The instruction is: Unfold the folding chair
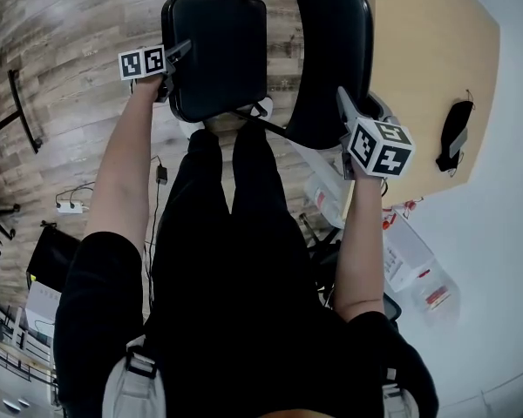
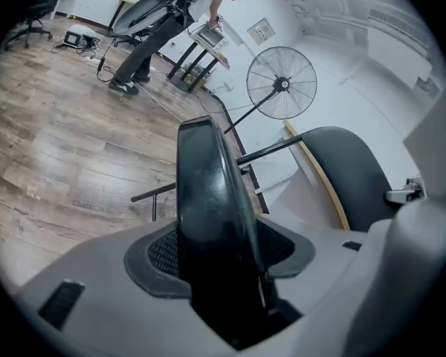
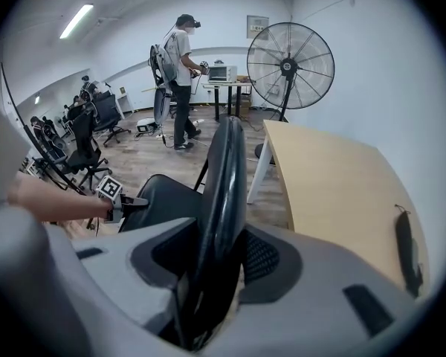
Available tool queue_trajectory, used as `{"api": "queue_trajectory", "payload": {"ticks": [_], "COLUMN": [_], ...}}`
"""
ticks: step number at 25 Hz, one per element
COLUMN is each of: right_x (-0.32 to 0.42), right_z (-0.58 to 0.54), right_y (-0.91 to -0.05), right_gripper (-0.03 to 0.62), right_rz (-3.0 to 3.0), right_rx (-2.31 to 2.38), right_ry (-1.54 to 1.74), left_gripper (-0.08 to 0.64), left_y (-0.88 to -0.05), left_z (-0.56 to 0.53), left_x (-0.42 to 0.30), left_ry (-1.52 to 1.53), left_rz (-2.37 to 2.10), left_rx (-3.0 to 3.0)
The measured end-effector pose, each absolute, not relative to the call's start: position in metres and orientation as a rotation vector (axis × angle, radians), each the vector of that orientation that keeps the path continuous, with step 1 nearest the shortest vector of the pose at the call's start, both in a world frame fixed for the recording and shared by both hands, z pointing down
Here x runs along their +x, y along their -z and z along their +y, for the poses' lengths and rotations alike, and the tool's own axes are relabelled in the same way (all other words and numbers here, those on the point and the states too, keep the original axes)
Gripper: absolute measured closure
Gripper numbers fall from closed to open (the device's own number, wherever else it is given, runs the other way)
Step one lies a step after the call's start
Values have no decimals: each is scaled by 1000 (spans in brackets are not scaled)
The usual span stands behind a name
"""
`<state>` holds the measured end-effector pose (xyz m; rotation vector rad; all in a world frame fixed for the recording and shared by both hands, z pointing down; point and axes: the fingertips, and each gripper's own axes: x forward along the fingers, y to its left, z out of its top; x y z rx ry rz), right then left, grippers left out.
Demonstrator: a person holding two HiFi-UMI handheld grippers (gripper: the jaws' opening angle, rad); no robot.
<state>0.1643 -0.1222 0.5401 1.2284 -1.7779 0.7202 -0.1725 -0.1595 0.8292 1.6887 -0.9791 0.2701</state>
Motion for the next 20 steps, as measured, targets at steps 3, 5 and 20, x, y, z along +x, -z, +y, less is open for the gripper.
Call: {"api": "queue_trajectory", "payload": {"ticks": [3,5,20], "right_x": [165,165,184], "right_z": [-122,-123,-129], "right_y": [-549,-553,-598], "right_gripper": [434,433,420], "right_rz": [-1787,-1793,-1732], "right_rx": [1225,1228,1246], "right_ry": [-726,-727,-769], "left_gripper": [308,307,298], "left_y": [-842,-849,-904], "left_z": [-156,-154,-148], "left_x": [-184,-191,-230], "left_ry": [-242,-226,-149], "left_rz": [-972,-965,-912], "left_rx": [1688,1687,1662]}}
